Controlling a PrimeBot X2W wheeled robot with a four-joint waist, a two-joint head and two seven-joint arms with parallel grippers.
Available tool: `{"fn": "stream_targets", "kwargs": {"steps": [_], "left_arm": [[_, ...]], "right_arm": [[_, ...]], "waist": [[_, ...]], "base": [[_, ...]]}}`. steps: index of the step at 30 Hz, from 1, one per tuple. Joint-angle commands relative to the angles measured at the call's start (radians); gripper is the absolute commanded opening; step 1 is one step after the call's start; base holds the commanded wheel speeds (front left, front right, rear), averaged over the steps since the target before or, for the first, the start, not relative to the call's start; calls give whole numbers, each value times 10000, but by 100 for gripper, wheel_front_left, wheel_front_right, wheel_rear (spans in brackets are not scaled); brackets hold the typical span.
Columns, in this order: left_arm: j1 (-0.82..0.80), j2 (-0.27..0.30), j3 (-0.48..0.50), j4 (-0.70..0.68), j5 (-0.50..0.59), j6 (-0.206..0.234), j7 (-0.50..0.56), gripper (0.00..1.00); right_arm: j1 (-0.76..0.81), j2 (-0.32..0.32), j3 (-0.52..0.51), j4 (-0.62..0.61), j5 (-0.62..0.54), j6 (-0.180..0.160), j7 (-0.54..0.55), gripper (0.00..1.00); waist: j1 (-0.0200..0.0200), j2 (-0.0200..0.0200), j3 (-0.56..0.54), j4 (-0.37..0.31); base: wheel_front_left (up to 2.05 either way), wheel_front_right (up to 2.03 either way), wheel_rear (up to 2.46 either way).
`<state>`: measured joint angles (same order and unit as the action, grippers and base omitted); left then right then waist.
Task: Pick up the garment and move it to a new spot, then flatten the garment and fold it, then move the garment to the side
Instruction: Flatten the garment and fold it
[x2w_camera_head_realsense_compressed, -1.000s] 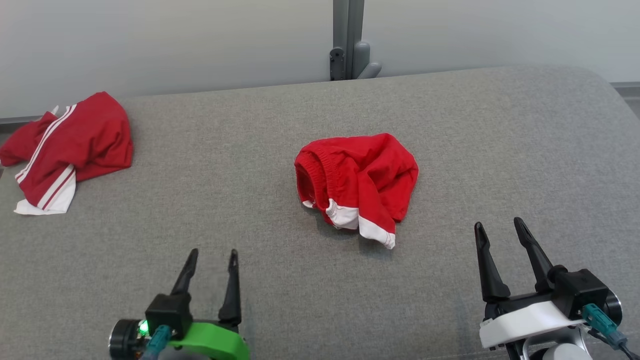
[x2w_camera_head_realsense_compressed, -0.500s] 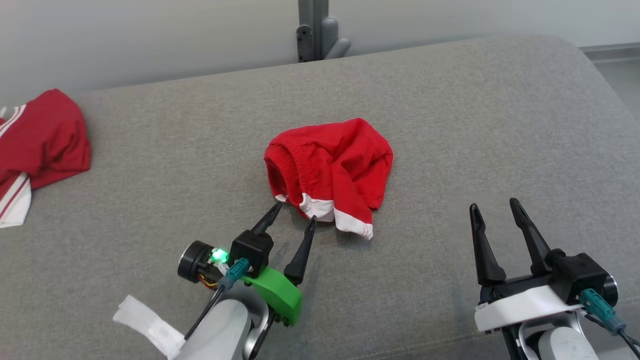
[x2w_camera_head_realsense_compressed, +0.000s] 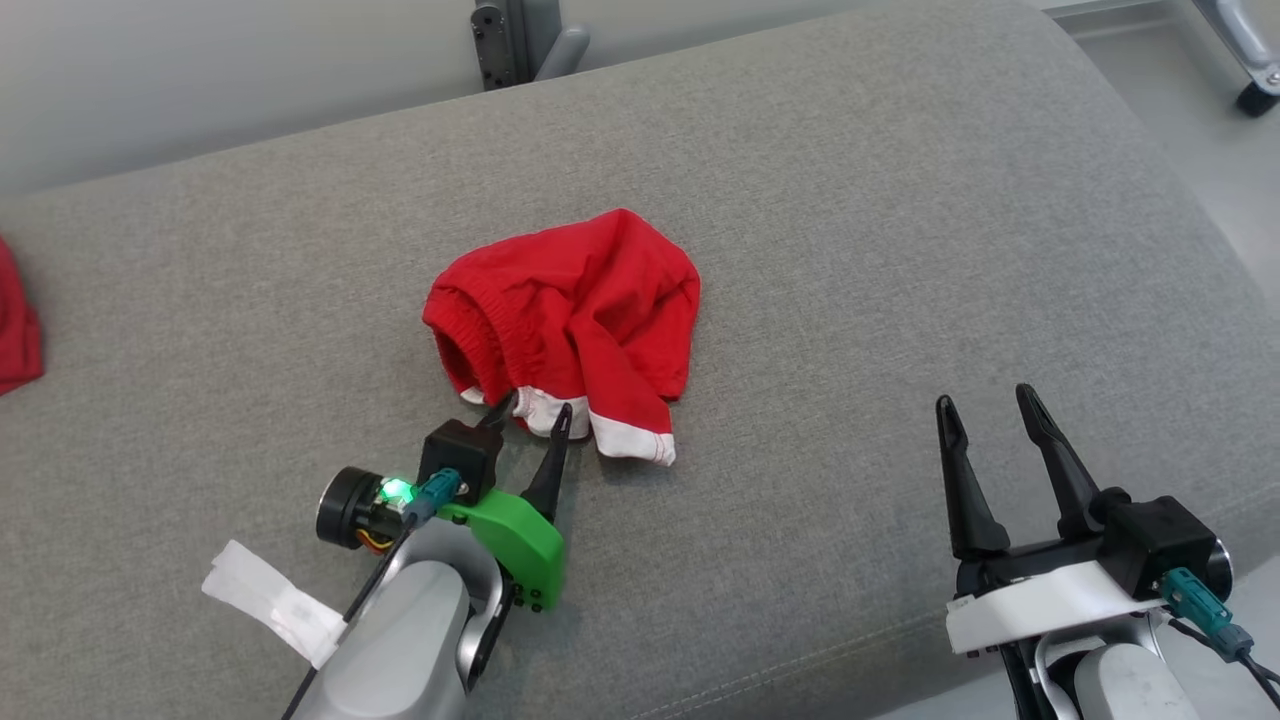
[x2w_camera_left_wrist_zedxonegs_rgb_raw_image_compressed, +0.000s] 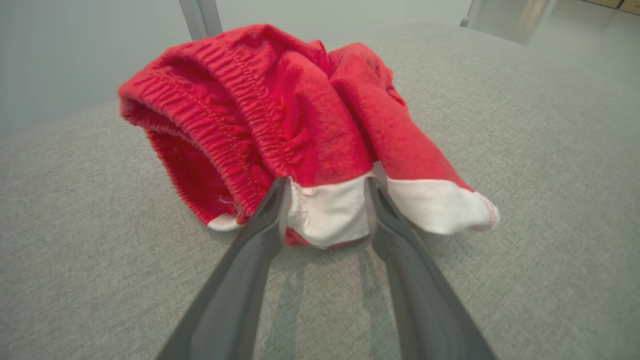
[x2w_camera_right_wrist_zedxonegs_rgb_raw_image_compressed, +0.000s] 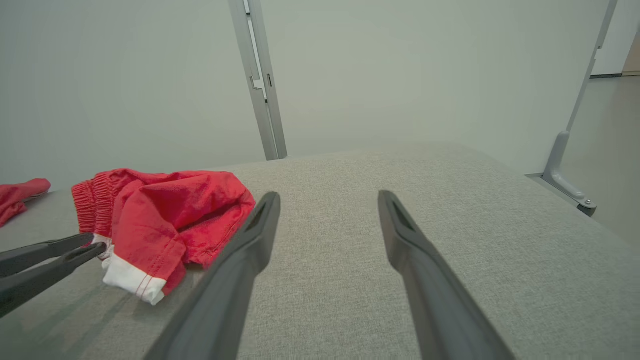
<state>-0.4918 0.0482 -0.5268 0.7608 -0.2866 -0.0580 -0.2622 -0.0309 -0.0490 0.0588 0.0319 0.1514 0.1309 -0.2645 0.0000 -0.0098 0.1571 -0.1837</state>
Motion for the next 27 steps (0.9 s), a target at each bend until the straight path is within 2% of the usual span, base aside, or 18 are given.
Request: {"fn": "stream_targets", "kwargs": {"steps": [1,6,8,9,10,13,19,27], "left_arm": [[-178,43,201,79,-110,170,-25,78],[-58,51,630,146,-178,414,-25,87],[-4,73,739,305,-107,468,-25,83],[5,69,752,391,-84,460,-25,73],[12,67,762,498,-80,436,-25,51],[-42,57,745,778,-117,332,-26,0],[188,44,968,314,-251,304,-26,0],[1284,52,1652,-1538,-192,519,-24,0]], "right_arm": [[-62,-27,-28,-47,57,-3,-15,100],[18,-25,-57,-54,36,-3,-17,100],[33,-25,-21,-53,55,-3,-15,100],[31,-25,9,-53,69,-3,-15,100],[26,-25,41,-52,80,-3,-15,100],[11,-27,100,-56,108,-3,-15,100],[115,-25,-90,-41,81,-3,-15,100],[256,-25,-71,61,152,-3,-16,100]], "waist": [[0,98,98,-201],[0,98,96,-249],[0,98,96,-270],[0,98,93,-279],[0,98,90,-290],[0,98,82,-317],[0,98,-61,-40],[0,98,-444,818]], "base": [[0,0,0],[0,0,0],[0,0,0],[0,0,0],[0,0,0],[0,0,0],[0,0,0],[0,0,0]]}}
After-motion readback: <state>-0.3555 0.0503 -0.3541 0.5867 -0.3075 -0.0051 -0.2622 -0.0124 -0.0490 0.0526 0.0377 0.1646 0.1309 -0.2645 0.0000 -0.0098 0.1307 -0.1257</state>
